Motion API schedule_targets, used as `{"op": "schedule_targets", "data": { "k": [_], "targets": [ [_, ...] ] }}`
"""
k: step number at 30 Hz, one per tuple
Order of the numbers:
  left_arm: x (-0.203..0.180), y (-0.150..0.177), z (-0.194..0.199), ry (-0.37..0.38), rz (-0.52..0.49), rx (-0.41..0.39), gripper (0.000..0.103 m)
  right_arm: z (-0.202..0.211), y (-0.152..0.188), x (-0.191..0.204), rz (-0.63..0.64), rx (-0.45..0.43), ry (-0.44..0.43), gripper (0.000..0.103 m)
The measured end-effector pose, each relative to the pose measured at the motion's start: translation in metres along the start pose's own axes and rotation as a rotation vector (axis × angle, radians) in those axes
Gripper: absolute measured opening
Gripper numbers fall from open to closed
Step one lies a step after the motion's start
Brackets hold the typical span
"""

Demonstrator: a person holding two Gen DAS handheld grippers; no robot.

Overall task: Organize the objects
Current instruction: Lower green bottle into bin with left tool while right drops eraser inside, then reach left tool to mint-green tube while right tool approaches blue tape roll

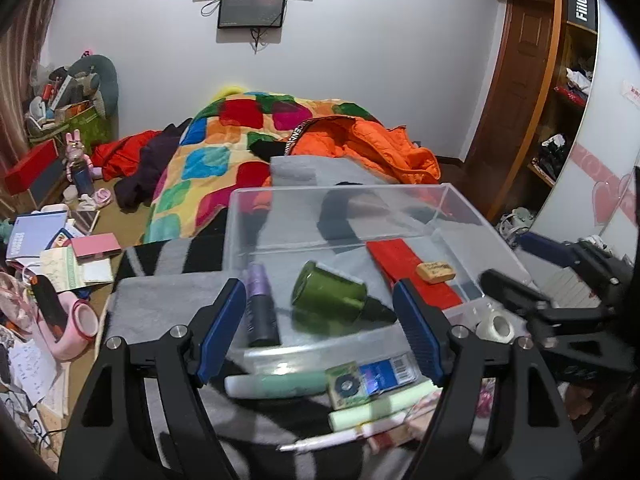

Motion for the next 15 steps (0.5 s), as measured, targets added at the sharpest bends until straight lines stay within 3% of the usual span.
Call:
{"op": "schedule_targets", "data": {
  "k": [7, 15],
  "targets": [
    [0.017, 0.02, 0.003, -0.022, 0.022, 0.04, 0.078, 0.019, 0.012, -0.002, 0.003, -0.015, 0.012, 0.075],
    [0.029, 0.048, -0.019, -0.042, 0.055, 0.132, 0.079, 0.019, 0.036, -0.007, -0.019, 0.03, 0.008, 0.076]
  ]
}}
Point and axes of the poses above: each gripper's, at about its wrist camera, not at the fingertips, and z roughly against the way its jaws point, x to its left, y to its underside, the point moved 3 cm from there along -z, roughly the way its jaws point, and after that the axes turned 2 degrees about -z, right-handed, at the moved point
